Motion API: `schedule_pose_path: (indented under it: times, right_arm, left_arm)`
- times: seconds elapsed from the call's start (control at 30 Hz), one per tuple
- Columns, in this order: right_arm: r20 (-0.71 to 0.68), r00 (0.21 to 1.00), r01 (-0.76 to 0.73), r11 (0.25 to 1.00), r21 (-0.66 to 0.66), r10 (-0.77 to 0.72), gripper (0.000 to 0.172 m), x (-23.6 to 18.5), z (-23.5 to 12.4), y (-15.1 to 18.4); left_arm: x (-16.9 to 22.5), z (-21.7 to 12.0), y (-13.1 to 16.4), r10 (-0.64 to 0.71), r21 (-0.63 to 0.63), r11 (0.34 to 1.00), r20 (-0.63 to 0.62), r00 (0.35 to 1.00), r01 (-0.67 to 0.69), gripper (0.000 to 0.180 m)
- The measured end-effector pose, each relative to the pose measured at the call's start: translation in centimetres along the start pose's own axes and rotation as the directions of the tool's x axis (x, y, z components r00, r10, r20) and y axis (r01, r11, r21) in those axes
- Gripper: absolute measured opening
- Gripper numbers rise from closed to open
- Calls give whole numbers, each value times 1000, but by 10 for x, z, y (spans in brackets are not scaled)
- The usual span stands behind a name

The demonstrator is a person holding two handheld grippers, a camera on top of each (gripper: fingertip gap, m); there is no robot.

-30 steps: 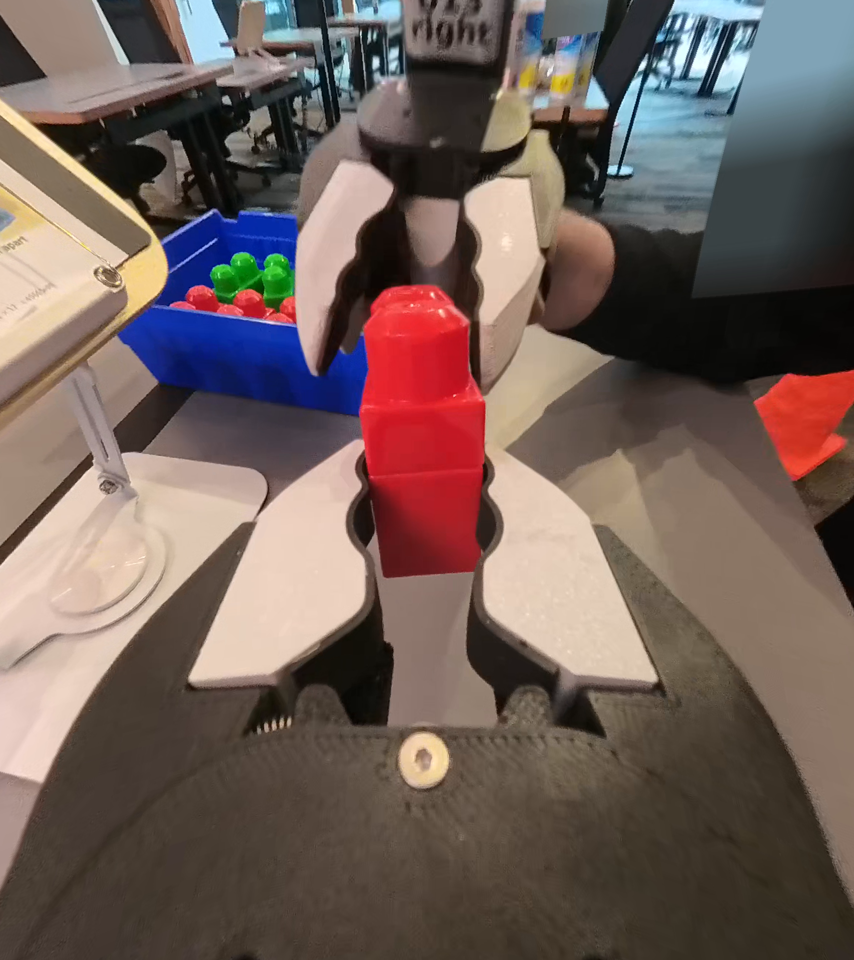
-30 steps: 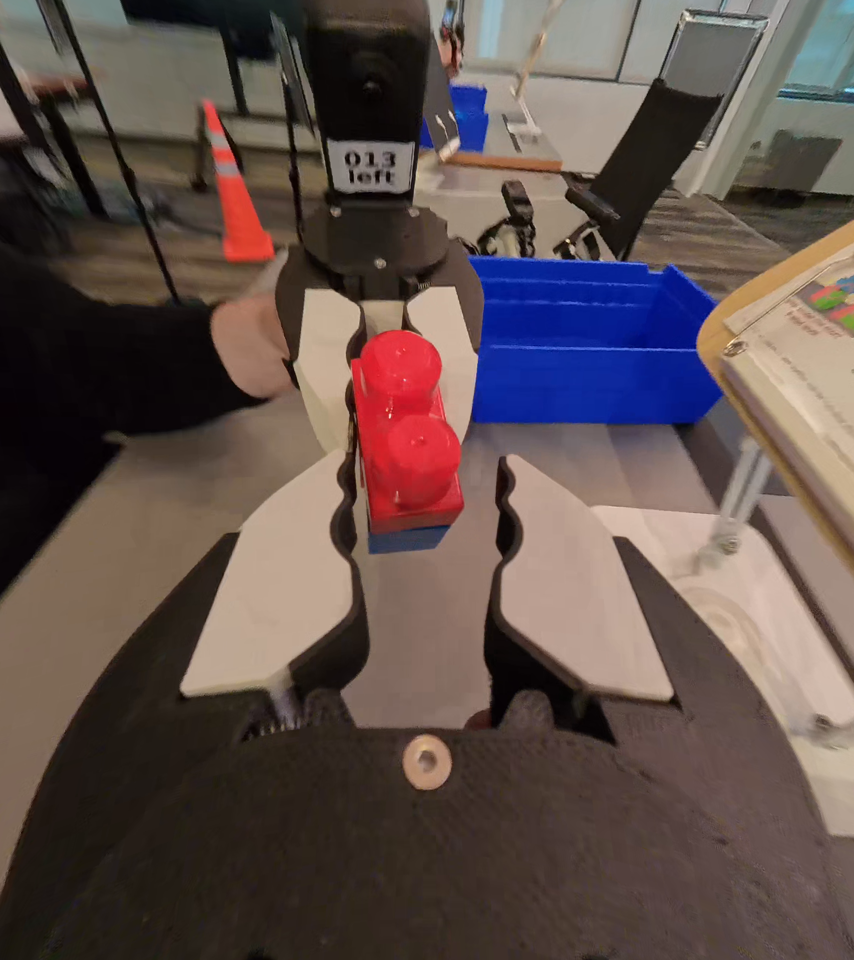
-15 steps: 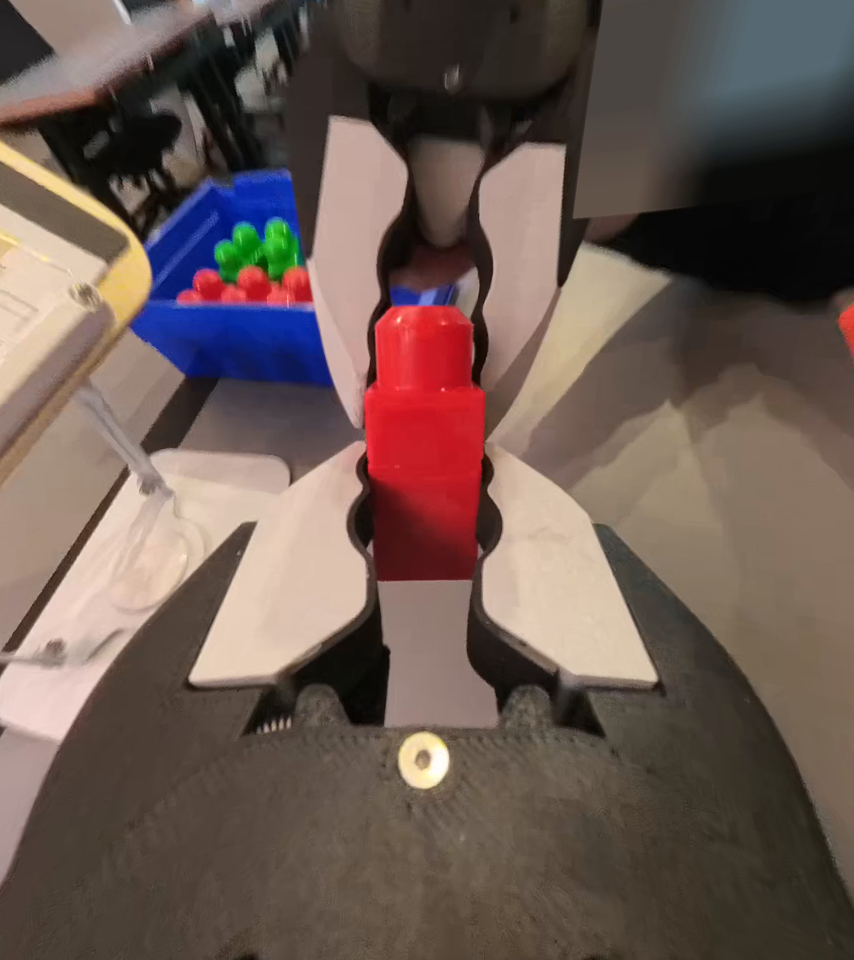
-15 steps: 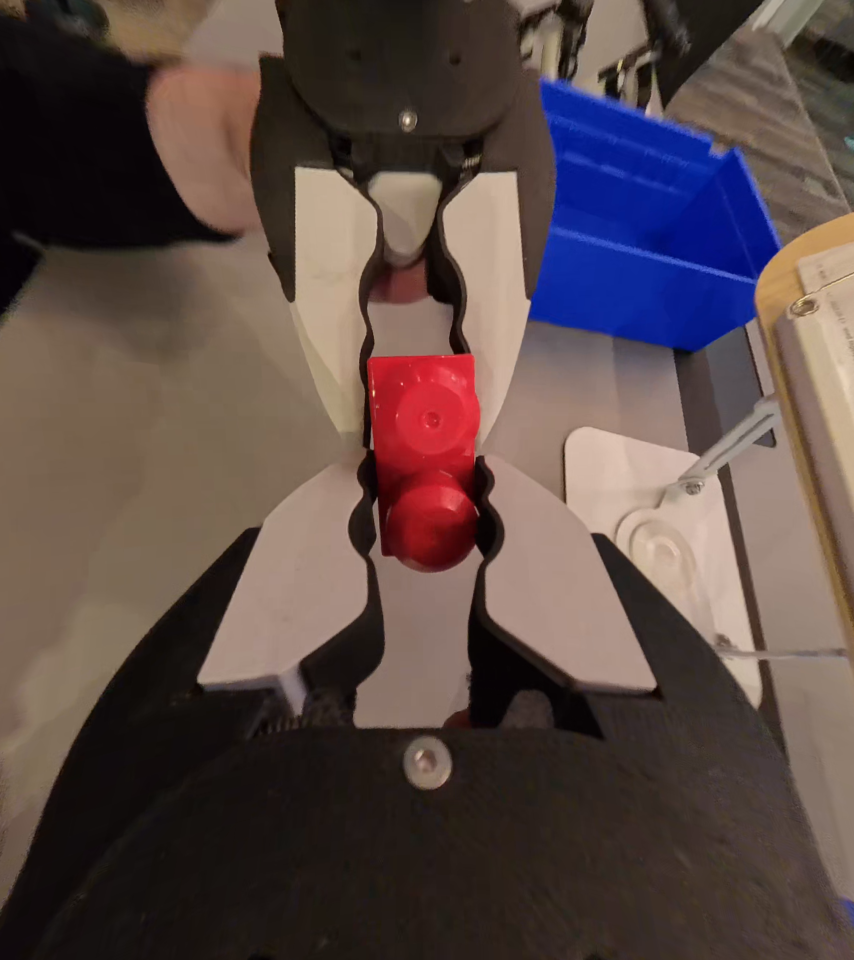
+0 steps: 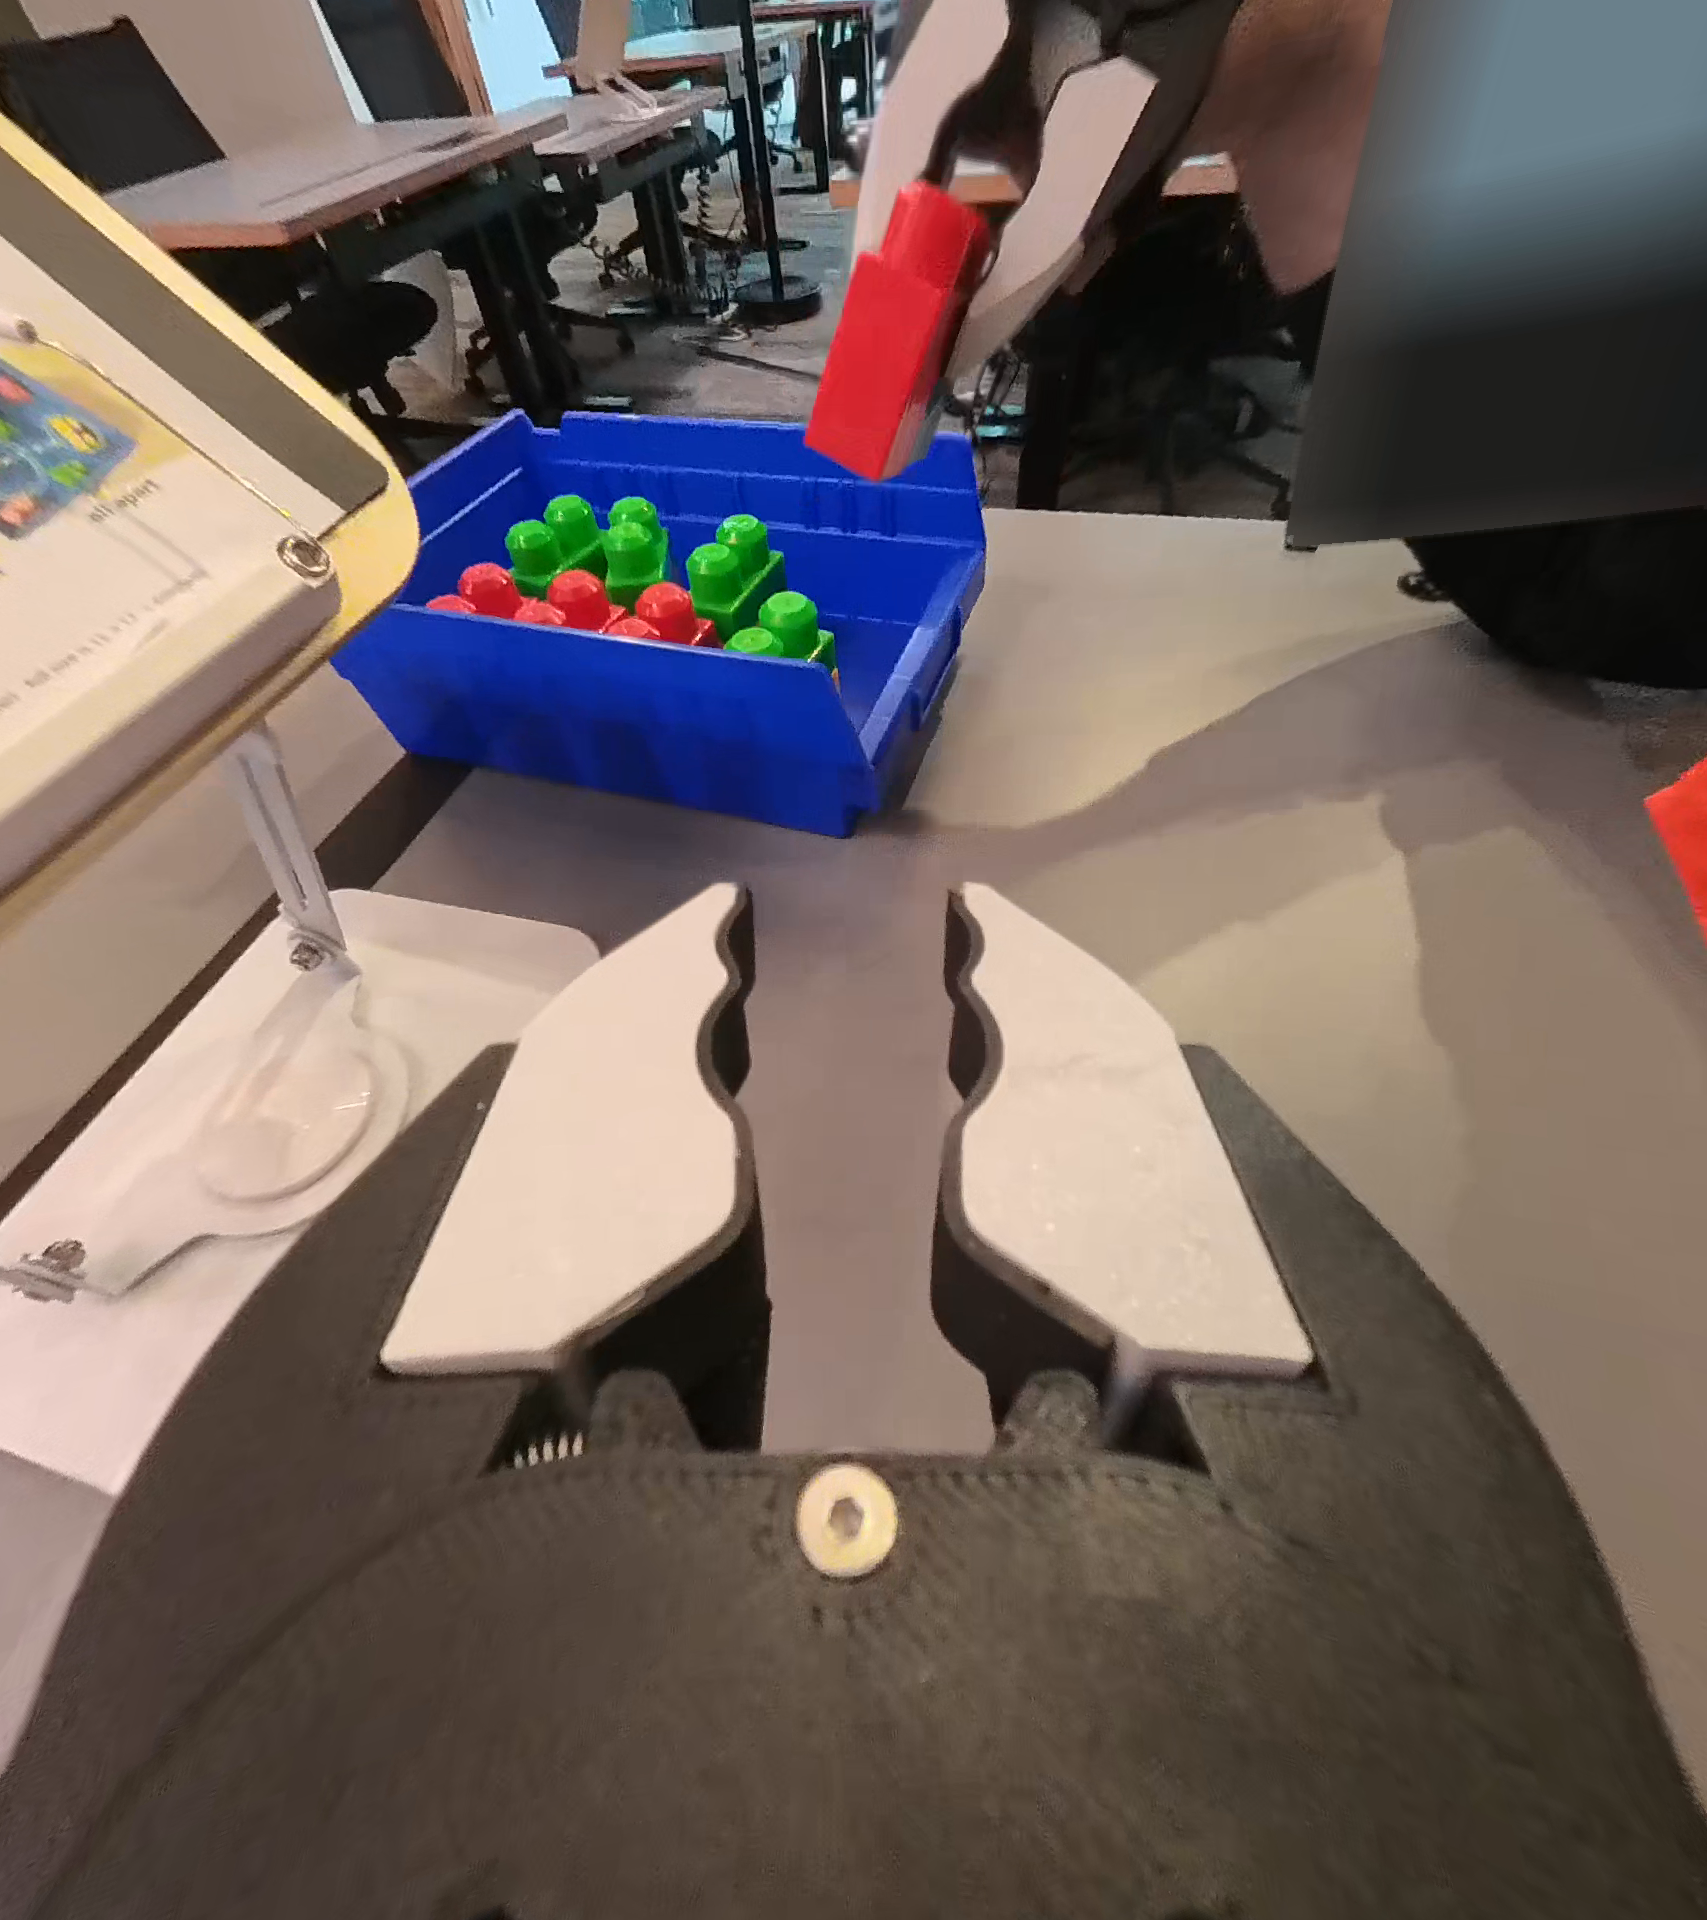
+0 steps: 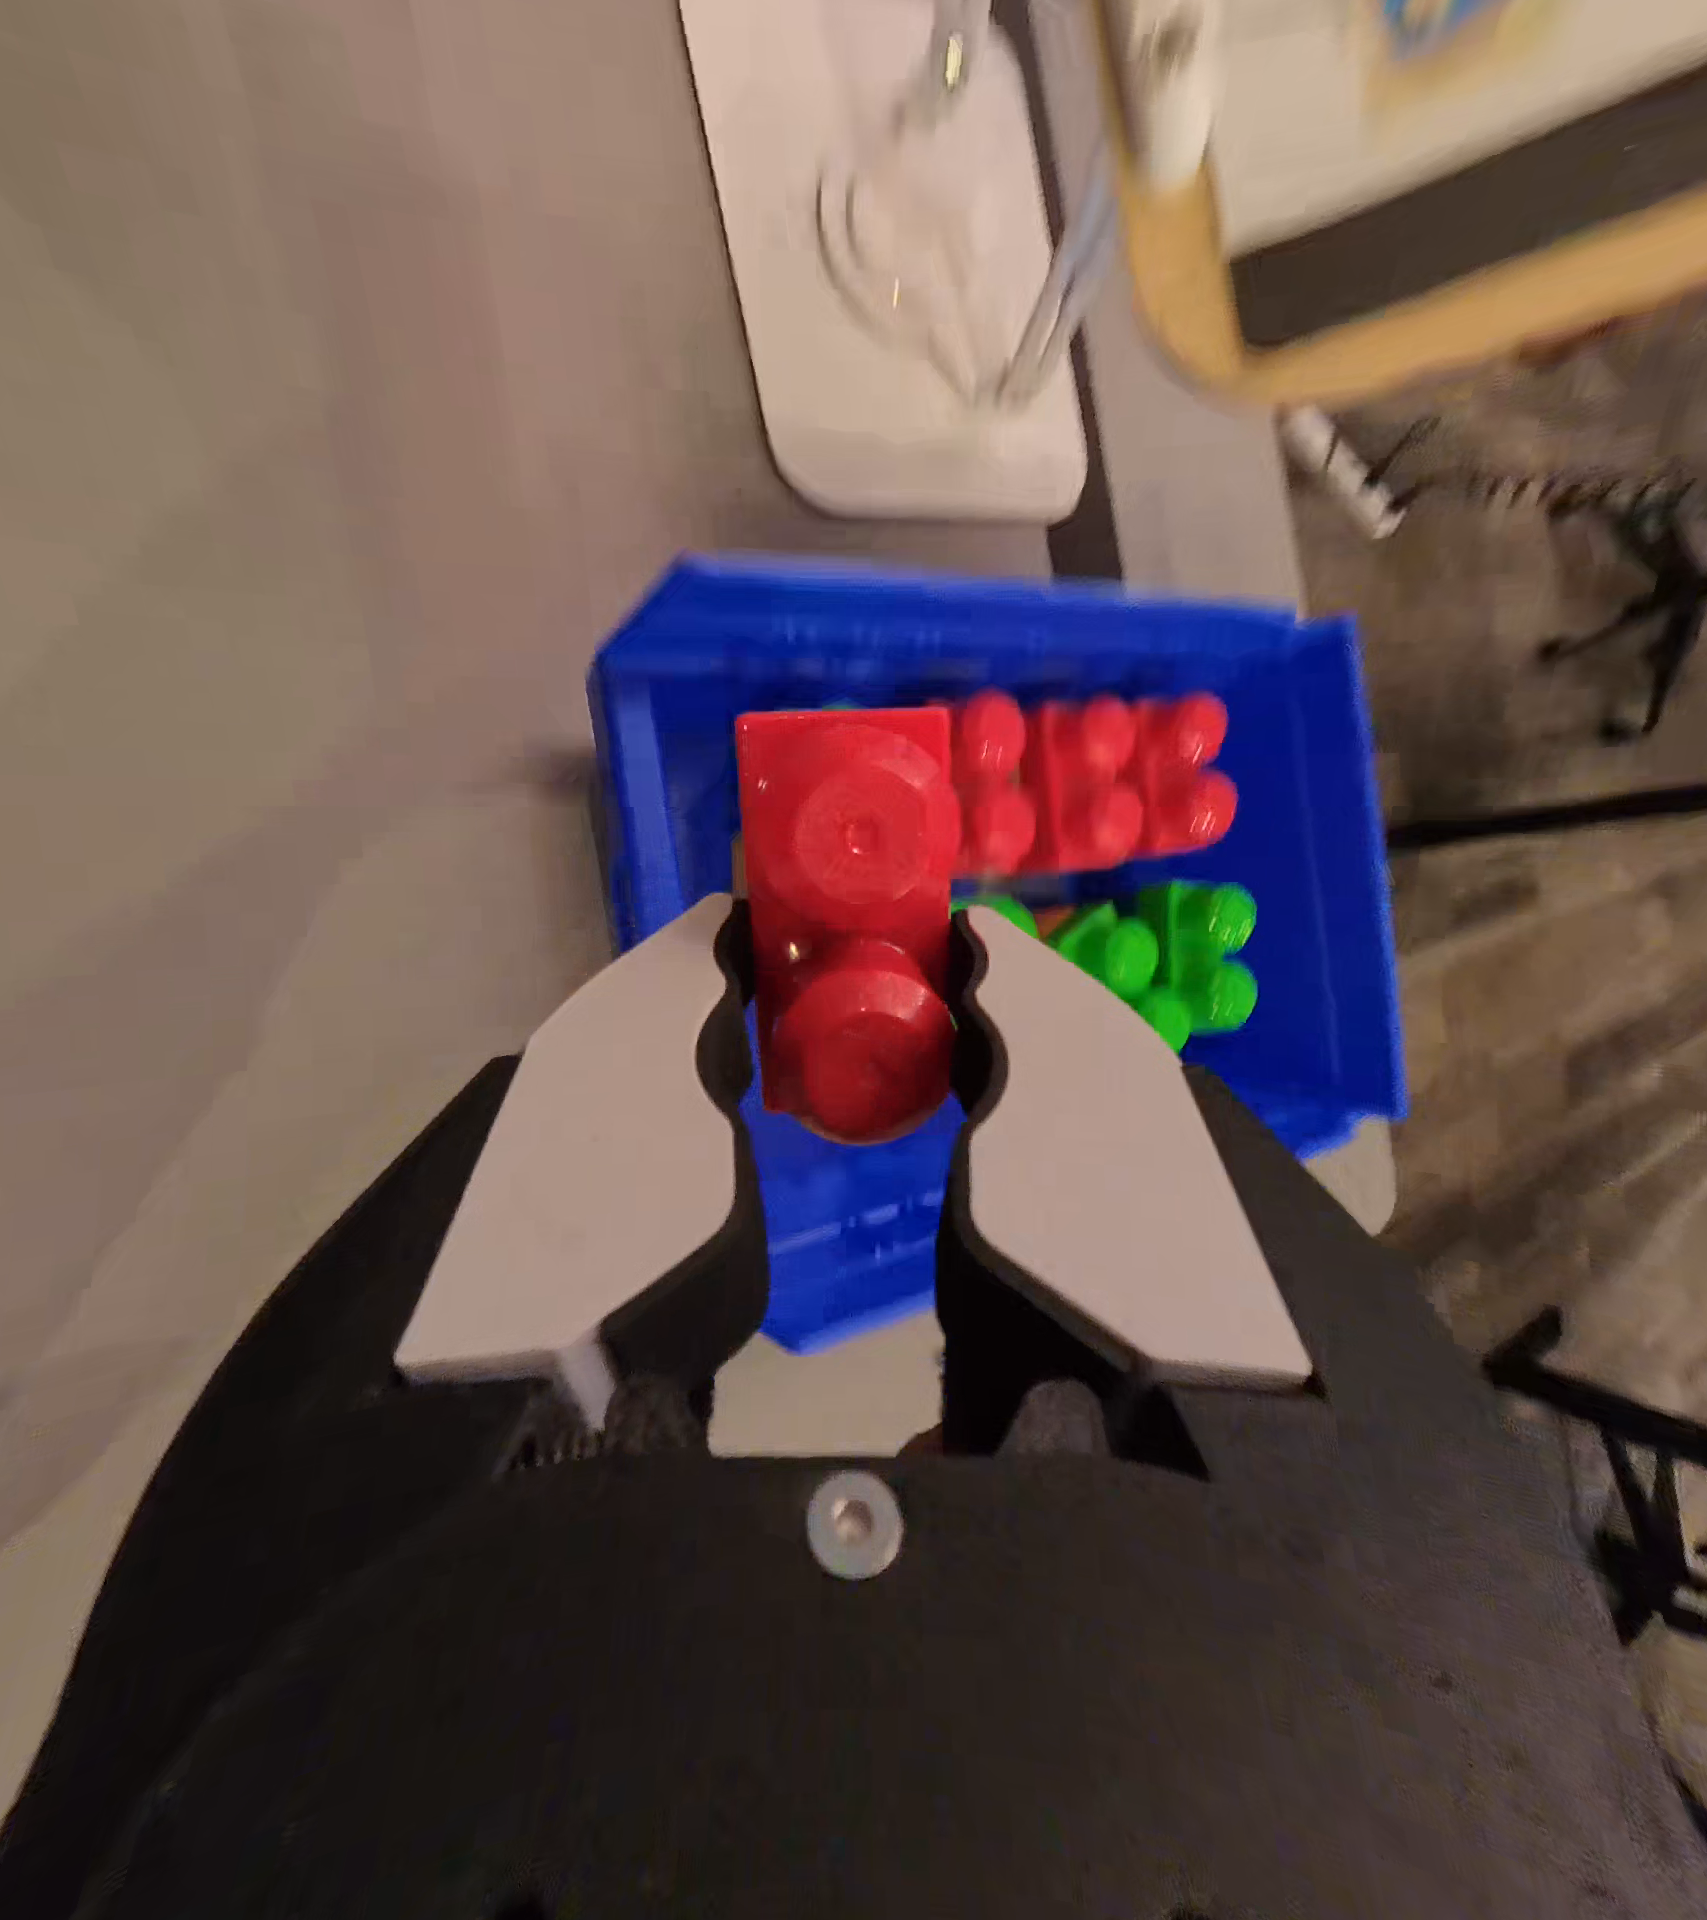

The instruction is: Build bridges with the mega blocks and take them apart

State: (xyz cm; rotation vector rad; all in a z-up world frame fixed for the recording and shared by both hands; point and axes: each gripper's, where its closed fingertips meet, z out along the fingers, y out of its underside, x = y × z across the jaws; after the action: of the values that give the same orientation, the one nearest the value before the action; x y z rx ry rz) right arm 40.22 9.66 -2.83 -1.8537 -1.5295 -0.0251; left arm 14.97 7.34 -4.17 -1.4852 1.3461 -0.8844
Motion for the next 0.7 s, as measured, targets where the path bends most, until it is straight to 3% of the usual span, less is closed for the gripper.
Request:
schedule_pose_path:
  times: [0.27,0.5,0.7]
  right_arm:
    - [148,989,54,942,-330,-5,37,-3,57,80]
    - [253,967,102,883,-458,19,37,-11,95,105]
    - [254,967,136,828,-543,7,37,-3,102,118]
  left_arm:
    - [8,9,-5,3,13,1000,-27,1000,-2,30]
    - [9,15,1,-13,3,1000,-49,999,14,29]
    - [10,14,3,-21,-1,1000,-61,998,21,27]
